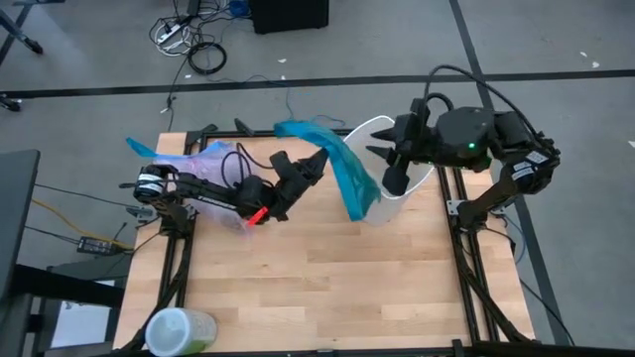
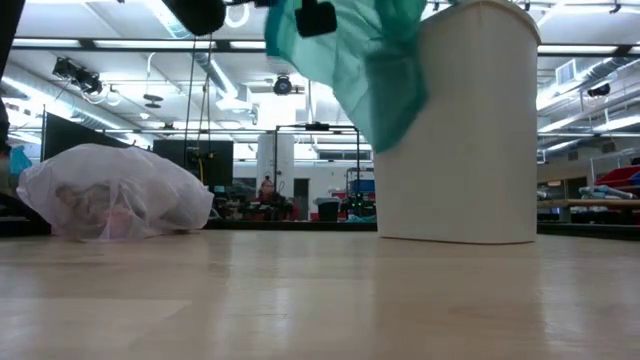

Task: Place trash/remove bag and relplace
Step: Put the blue trash bag into the white trash bin

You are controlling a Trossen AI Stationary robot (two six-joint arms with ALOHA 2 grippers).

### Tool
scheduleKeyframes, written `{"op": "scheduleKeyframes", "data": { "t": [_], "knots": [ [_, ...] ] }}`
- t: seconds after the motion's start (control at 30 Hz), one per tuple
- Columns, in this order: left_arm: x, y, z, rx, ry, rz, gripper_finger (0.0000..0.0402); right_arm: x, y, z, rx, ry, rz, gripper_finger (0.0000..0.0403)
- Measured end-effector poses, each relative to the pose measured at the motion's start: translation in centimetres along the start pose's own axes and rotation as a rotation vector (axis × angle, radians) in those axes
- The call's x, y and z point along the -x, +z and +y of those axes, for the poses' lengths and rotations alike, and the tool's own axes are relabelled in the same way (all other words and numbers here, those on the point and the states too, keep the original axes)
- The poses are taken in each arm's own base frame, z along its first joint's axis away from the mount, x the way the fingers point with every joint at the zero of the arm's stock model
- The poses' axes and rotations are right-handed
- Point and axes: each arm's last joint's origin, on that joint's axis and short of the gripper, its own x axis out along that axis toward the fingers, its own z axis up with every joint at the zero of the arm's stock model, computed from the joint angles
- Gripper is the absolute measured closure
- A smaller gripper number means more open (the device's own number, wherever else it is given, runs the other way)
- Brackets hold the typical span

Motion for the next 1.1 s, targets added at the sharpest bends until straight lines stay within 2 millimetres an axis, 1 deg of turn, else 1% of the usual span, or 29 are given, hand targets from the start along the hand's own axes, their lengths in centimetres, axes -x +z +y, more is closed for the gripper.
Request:
{"op": "scheduleKeyframes", "data": {
  "t": [0.07, 0.13, 0.23, 0.33, 0.4, 0.47, 0.53, 0.63, 0.73, 0.8, 0.93, 1.03, 1.1],
  "knots": [
    [0.5, -0.1, 0.7, 0.006, 0.039, 0.001, 0.0401, -0.4, -0.2, 0.6, 0.023, 0.015, 0.020, 0.0273],
    [1.1, -0.3, 1.2, 0.001, 0.060, 0.012, 0.0401, -1.6, -0.7, 1.5, 0.074, 0.019, 0.066, 0.0267],
    [1.9, -0.7, 1.2, 0.022, 0.061, 0.037, 0.0401, -4.0, -1.7, 3.3, 0.187, 0.032, 0.152, 0.0260],
    [3.2, -1.4, 1.2, 0.022, 0.074, 0.083, 0.0401, -6.0, -2.6, 5.4, 0.302, 0.052, 0.210, 0.0255],
    [4.3, -1.8, 1.6, 0.028, 0.104, 0.096, 0.0401, -7.0, -3.3, 6.7, 0.380, 0.045, 0.239, 0.0253],
    [5.6, -2.0, 2.1, 0.023, 0.149, 0.096, 0.0401, -7.4, -3.7, 7.6, 0.433, -0.007, 0.254, 0.0252],
    [6.7, -2.1, 2.6, 0.026, 0.198, 0.078, 0.0401, -7.4, -3.8, 7.9, 0.458, -0.048, 0.250, 0.0252],
    [7.9, -1.9, 3.1, 0.022, 0.244, 0.046, 0.0401, -7.0, -3.4, 8.5, 0.413, -0.026, 0.212, 0.0252],
    [8.2, -1.9, 3.4, 0.005, 0.267, 0.031, 0.0401, -7.2, -3.2, 9.2, 0.315, 0.043, 0.181, 0.0251],
    [8.2, -1.8, 3.4, 0.003, 0.267, 0.030, 0.0401, -7.8, -3.3, 9.8, 0.300, 0.058, 0.180, 0.0250],
    [8.2, -1.9, 3.4, 0.000, 0.271, 0.027, 0.0401, -9.7, -4.4, 11.1, 0.373, 0.056, 0.233, 0.0250],
    [8.2, -1.8, 3.4, -0.001, 0.273, 0.024, 0.0401, -10.9, -5.1, 11.4, 0.444, 0.014, 0.269, 0.0251],
    [8.2, -1.9, 3.4, 0.000, 0.273, 0.024, 0.0401, -11.6, -5.4, 11.5, 0.462, -0.011, 0.276, 0.0251]
  ]
}}
